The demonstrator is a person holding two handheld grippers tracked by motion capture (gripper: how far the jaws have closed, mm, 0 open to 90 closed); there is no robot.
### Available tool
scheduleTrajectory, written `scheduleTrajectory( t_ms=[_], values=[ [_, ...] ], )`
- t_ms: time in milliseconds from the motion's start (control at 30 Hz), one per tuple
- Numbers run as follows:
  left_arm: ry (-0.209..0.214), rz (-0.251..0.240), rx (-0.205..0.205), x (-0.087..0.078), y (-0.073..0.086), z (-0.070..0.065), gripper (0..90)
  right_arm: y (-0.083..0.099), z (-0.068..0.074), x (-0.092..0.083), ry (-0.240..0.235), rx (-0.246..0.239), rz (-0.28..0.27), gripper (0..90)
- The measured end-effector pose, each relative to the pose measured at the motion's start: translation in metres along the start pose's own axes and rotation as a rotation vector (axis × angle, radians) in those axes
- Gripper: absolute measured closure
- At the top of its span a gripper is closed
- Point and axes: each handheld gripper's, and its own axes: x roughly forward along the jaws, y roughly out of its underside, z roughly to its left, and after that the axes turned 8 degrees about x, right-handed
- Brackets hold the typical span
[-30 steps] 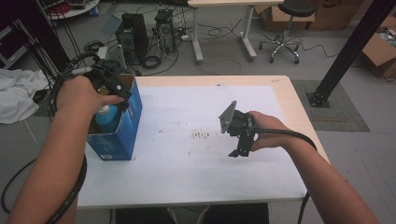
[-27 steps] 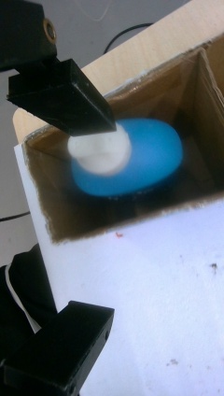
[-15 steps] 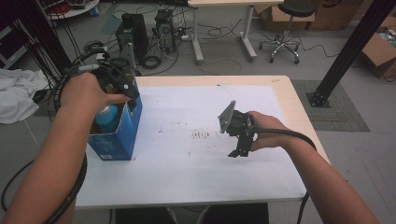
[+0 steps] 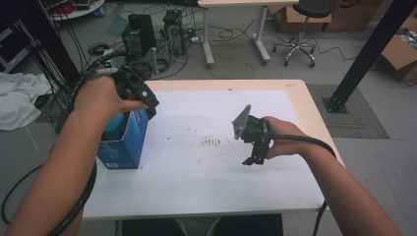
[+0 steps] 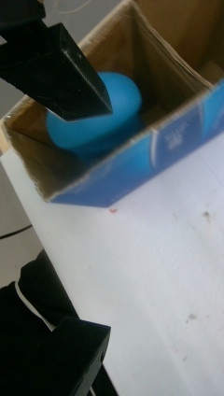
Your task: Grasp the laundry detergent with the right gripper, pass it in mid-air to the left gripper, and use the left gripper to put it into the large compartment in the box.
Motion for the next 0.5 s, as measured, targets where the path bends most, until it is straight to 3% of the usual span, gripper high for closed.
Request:
scheduleTrajectory(
  t_ms=[33,67,100,167,200,333,367,500],
  values=[
    [0.0,0.0,0.0,0.0,0.0,0.0,0.1,0.0,0.0,0.0,0.0,0.0,0.0,0.0],
    [0.009,-0.004,0.059,0.001,-0.003,-0.007,0.1,0.001,0.0,-0.001,0.001,0.0,0.003,0.0],
    [0.009,-0.004,0.059,0.001,-0.003,-0.007,0.1,0.001,0.0,-0.001,0.001,0.0,0.003,0.0],
    [0.012,0.012,0.173,0.002,-0.008,-0.02,0.1,0.001,0.0,-0.003,0.0,0.002,0.009,0.0],
    [0.018,0.008,0.207,0.003,-0.009,-0.023,0.1,0.002,0.0,-0.003,0.0,0.002,0.012,0.0],
    [0.025,0.002,0.305,0.005,-0.016,-0.037,0.1,0.003,0.001,-0.005,0.002,0.002,0.027,0.0],
    [0.025,0.002,0.305,0.005,-0.016,-0.037,0.1,0.003,0.001,-0.005,0.005,0.0,0.033,0.0],
    [0.021,-0.03,0.472,0.003,-0.021,-0.055,0.1,0.005,0.003,-0.01,0.01,-0.002,0.042,0.0]
  ],
)
